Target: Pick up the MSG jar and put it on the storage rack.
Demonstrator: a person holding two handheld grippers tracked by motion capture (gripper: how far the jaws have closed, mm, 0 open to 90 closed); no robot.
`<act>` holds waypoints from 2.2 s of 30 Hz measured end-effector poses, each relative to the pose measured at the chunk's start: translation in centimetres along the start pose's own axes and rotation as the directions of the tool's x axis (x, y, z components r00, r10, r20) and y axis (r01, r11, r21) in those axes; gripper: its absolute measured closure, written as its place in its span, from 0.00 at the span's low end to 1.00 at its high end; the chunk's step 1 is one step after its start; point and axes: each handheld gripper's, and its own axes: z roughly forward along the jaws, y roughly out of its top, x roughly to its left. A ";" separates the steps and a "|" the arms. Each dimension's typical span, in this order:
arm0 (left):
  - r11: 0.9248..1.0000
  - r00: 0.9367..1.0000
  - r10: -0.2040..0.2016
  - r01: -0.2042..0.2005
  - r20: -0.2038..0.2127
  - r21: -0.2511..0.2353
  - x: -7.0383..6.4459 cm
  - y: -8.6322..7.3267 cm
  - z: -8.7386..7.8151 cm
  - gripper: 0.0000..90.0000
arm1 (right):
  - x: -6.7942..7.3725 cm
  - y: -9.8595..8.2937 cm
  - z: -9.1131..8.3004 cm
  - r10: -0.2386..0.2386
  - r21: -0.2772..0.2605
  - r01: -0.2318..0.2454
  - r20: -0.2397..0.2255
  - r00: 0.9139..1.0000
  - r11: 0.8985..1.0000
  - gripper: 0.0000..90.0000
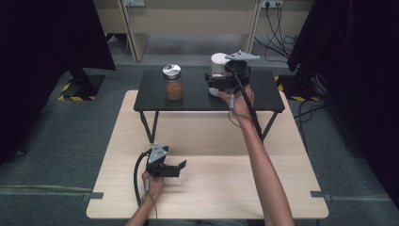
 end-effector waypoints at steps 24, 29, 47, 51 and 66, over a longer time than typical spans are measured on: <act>1.000 1.000 -0.001 0.001 -0.002 0.003 0.0 0.0 0.0 0.01 | -2.8 -13.9 -7.9 -0.064 -0.141 0.034 -0.215 0.975 0.989 0.00; 1.000 1.000 0.000 0.000 -0.001 0.003 0.0 0.0 0.0 0.01 | -2.5 -17.0 -7.8 -0.083 -0.105 0.062 -0.202 0.976 0.993 0.00; 1.000 1.000 0.000 0.000 -0.002 0.004 0.0 0.0 0.0 0.00 | -1.7 -24.9 -4.9 -0.017 0.030 0.023 -0.191 0.981 0.999 0.01; 1.000 1.000 -0.001 0.001 -0.003 0.003 0.0 0.0 0.0 0.01 | -1.4 -26.2 -4.6 -0.018 0.024 0.023 -0.191 0.981 0.999 0.00; 1.000 1.000 0.002 -0.002 0.000 0.001 0.0 0.0 0.0 0.01 | -0.8 -27.8 -3.9 -0.031 0.031 0.037 -0.173 0.984 0.999 0.01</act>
